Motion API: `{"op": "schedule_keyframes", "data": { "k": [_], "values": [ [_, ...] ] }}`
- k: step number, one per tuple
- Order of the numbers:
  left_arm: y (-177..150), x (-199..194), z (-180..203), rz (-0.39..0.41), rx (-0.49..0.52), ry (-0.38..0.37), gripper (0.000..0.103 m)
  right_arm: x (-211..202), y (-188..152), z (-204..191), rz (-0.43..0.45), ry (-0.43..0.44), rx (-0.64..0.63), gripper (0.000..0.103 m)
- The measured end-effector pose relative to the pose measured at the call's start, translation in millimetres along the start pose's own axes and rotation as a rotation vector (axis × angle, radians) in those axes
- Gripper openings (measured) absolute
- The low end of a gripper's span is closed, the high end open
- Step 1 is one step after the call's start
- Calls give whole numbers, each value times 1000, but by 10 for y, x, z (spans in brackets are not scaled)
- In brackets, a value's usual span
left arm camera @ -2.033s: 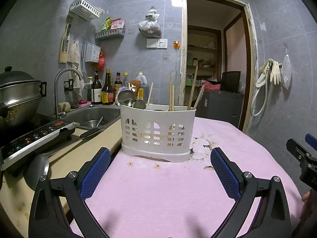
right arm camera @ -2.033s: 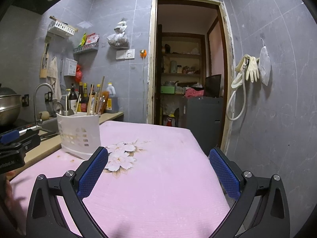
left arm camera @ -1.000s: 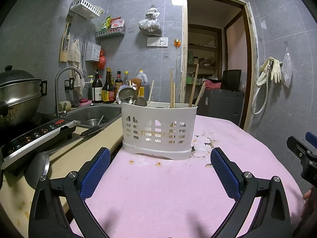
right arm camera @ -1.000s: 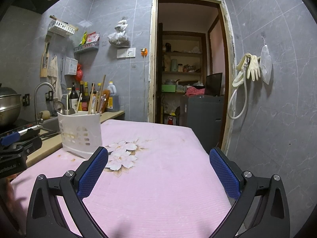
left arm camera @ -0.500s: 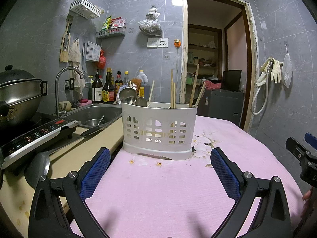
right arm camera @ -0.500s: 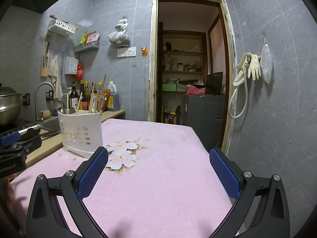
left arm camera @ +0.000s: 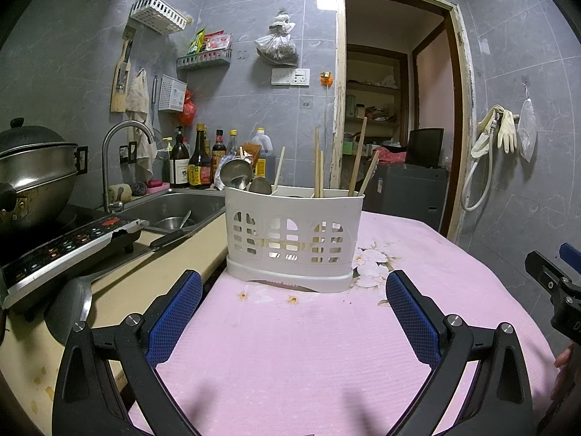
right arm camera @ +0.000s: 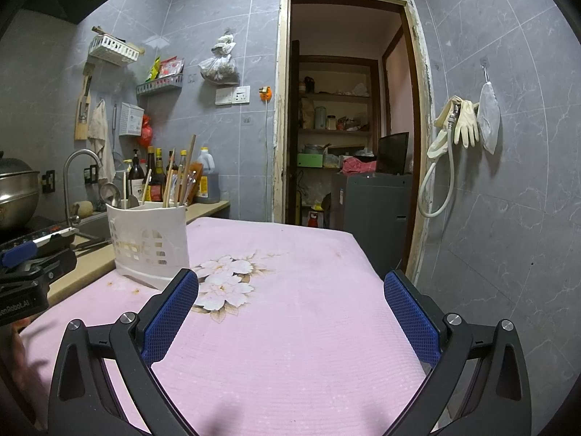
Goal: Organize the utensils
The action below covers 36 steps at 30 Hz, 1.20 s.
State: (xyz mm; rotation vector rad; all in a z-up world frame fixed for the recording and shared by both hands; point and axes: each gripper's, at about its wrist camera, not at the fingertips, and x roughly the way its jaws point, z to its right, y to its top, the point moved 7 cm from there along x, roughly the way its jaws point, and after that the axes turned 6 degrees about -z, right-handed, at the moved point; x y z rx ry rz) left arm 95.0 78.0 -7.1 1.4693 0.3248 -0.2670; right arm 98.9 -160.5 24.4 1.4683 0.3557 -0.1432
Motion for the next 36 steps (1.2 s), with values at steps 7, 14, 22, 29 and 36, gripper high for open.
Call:
{"op": "schedule_keyframes", "data": {
  "k": [7, 14, 22, 29, 36],
  "values": [
    [-17, 6, -15, -3, -2, 1, 99, -1, 1, -3, -2, 0, 0, 103],
    [-24, 6, -27, -4, 0, 2, 99, 4, 7, 0, -2, 1, 0, 103],
    [-20, 5, -30, -4, -1, 0, 99, -3, 5, -6, -1, 0, 0, 103],
    [-43, 23, -24, -18, -2, 10, 99, 2, 15, -3, -2, 0, 0, 103],
    [-117, 56, -76, -32, -26, 35, 99, 2, -13, -39, -4, 2, -1, 103]
  ]
}}
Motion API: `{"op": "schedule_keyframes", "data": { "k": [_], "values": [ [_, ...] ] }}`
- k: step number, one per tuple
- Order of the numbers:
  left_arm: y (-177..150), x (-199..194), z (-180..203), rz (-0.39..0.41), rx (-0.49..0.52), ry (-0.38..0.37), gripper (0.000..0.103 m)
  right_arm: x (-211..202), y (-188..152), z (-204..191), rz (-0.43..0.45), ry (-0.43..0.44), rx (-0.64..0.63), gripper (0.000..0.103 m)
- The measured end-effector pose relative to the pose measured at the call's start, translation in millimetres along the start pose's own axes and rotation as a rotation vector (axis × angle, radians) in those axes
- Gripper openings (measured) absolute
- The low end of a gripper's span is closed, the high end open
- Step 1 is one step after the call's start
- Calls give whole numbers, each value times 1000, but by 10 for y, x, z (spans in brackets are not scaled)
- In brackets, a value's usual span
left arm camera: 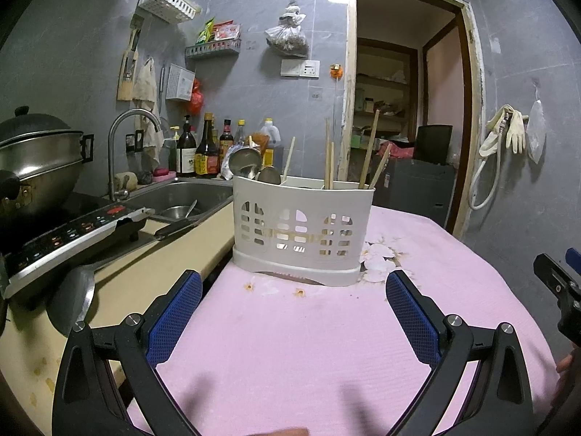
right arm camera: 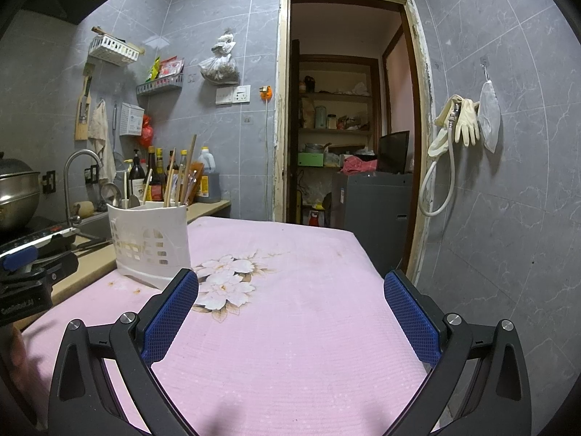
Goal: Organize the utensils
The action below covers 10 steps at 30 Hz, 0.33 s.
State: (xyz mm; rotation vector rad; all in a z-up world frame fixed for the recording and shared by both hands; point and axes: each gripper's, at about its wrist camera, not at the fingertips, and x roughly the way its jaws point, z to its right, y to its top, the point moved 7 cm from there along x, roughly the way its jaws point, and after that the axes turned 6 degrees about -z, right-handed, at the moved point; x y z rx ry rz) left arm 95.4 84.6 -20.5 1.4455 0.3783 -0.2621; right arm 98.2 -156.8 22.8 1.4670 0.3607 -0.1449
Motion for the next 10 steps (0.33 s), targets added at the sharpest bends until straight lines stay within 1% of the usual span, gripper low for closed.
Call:
{"op": "schedule_keyframes", "data": {
  "k": [10],
  "values": [
    [25, -35, 51, 5, 14, 1, 99, 0, -1, -38, -1, 2, -5, 103]
  ]
}}
